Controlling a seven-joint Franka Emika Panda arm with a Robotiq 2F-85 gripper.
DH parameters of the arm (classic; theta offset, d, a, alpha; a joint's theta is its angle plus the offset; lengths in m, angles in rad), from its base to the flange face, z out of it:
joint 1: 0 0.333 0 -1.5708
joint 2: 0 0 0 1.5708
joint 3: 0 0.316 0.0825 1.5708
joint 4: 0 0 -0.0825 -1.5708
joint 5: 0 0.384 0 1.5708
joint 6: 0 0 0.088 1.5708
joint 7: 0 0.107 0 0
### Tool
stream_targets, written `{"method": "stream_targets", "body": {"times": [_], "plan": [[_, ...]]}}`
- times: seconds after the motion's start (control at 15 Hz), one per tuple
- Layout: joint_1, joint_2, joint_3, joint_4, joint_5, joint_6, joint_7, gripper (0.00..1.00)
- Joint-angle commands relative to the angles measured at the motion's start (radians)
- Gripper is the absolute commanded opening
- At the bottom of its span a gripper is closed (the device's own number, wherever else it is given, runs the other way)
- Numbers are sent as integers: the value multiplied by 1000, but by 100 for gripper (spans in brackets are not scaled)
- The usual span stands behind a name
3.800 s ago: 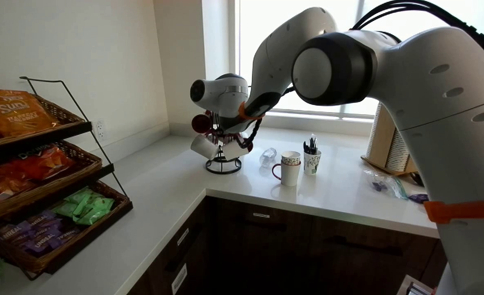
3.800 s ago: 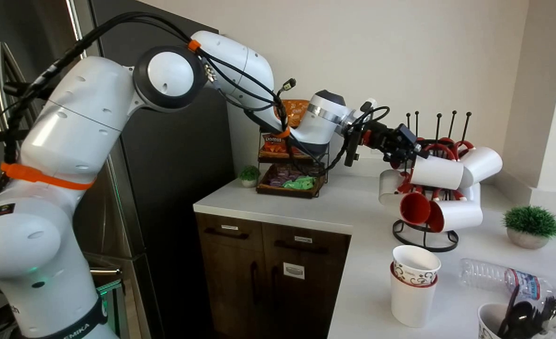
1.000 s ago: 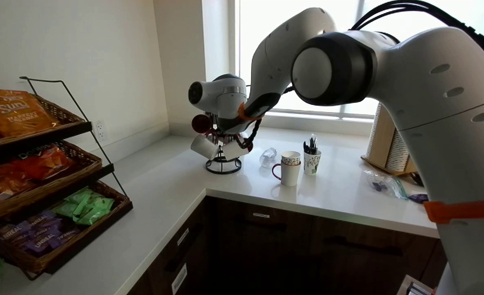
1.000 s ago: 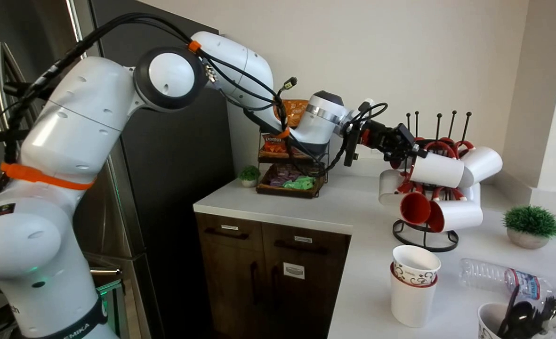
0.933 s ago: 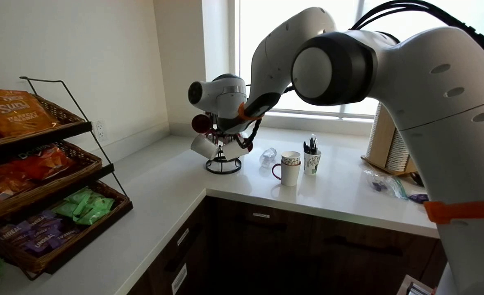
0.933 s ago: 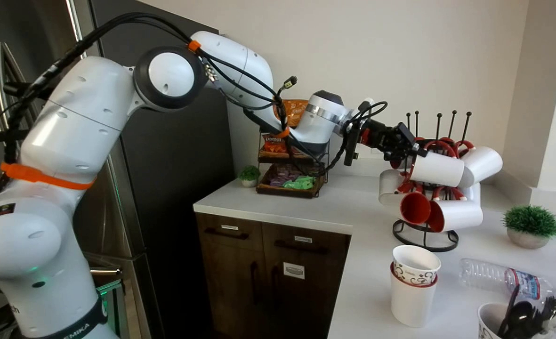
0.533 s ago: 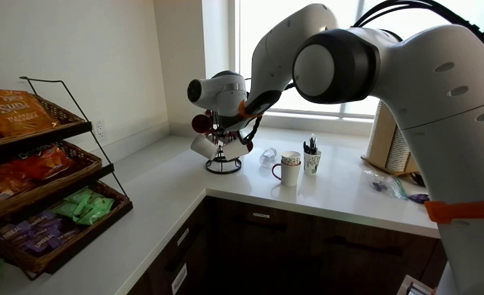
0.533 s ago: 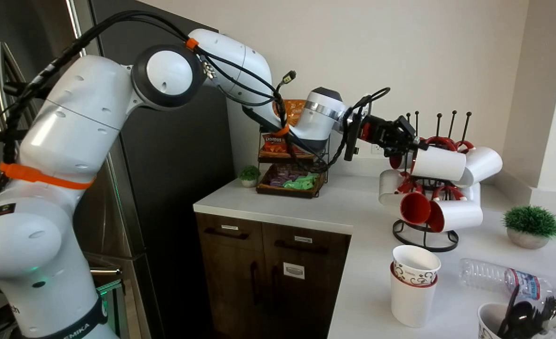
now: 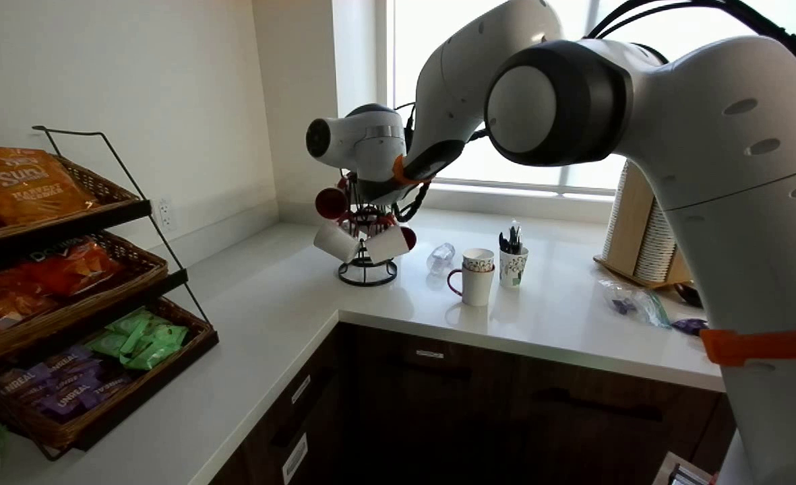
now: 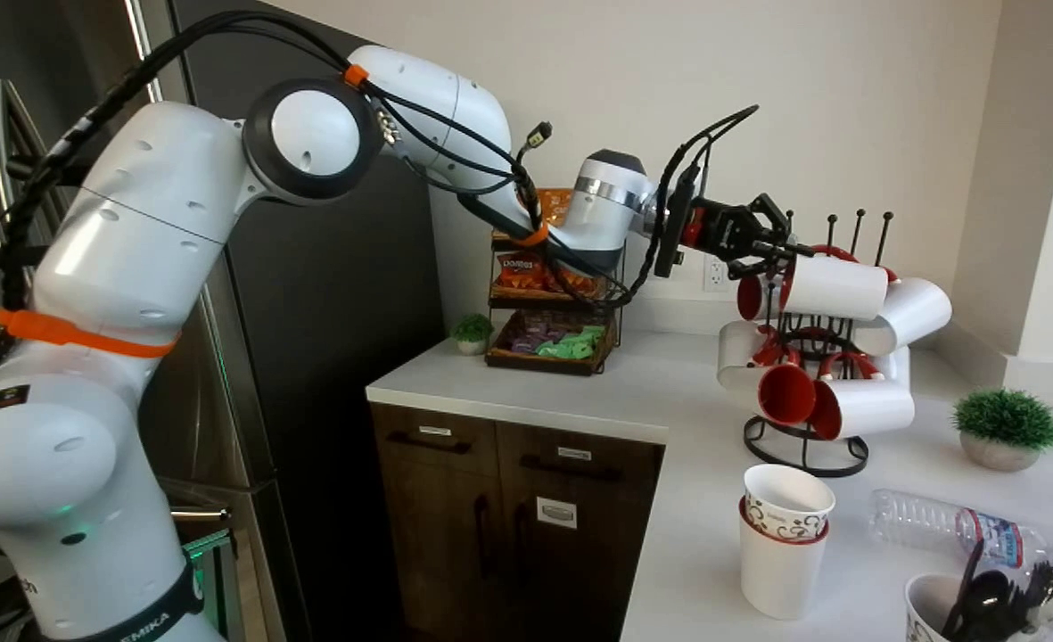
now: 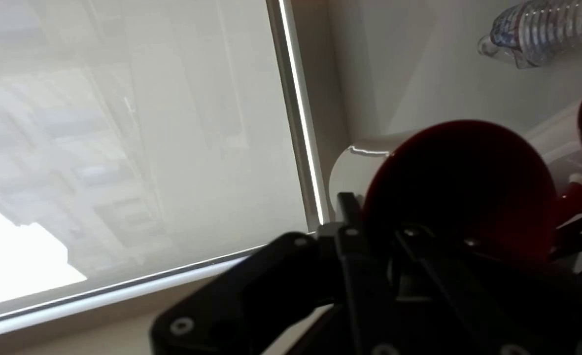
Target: Take one mug from the cup holder and put it on the counter
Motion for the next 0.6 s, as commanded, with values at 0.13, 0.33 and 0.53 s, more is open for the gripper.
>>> {"method": "stream_targets", "body": {"times": [0.13,0.33,0.53], "plan": [[-16,-36,15,18,-34,0,-202,2],[-19,-47,15,31,-38,1,-263,2],[-23,-57,15,37,-40,2,-303,2]]}}
